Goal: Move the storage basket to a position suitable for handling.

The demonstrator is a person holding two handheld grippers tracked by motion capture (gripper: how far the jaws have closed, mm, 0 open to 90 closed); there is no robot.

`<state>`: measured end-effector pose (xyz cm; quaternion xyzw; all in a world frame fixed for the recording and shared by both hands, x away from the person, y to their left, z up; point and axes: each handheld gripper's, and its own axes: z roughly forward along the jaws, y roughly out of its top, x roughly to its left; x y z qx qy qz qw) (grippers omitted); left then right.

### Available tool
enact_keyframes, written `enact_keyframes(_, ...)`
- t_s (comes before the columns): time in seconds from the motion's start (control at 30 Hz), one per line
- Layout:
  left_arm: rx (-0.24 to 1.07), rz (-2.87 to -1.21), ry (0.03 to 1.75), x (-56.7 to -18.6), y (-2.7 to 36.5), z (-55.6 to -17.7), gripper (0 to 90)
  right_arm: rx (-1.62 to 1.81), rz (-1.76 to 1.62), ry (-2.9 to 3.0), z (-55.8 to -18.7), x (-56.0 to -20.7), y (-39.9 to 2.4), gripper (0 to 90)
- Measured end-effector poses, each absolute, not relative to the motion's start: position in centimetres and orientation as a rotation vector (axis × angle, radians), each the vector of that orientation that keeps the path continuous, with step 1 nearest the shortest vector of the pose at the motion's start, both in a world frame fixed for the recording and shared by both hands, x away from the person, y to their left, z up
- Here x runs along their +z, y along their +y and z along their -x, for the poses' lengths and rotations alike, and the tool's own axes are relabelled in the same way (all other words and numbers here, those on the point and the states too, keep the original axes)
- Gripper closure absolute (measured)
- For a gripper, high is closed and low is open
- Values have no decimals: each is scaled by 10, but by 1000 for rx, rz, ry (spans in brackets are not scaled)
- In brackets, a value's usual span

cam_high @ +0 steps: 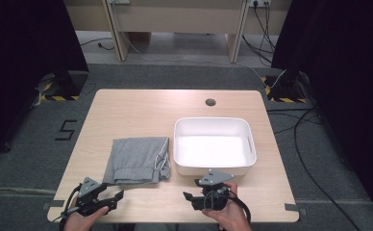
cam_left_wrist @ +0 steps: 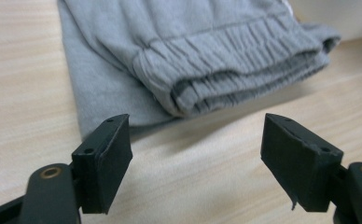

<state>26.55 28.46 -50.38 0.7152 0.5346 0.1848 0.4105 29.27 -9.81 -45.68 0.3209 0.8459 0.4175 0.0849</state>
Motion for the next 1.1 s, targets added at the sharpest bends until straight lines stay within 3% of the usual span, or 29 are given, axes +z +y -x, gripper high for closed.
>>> enact_keyframes(0.5,501,-1734,1336,-478,291,-293,240,1257,-855,2587,-308,-470,-40,400)
enact_keyframes(1.1,498,-1758,1383,-482,288,-341,245,1234,-818,2567,-332,-480,3,390)
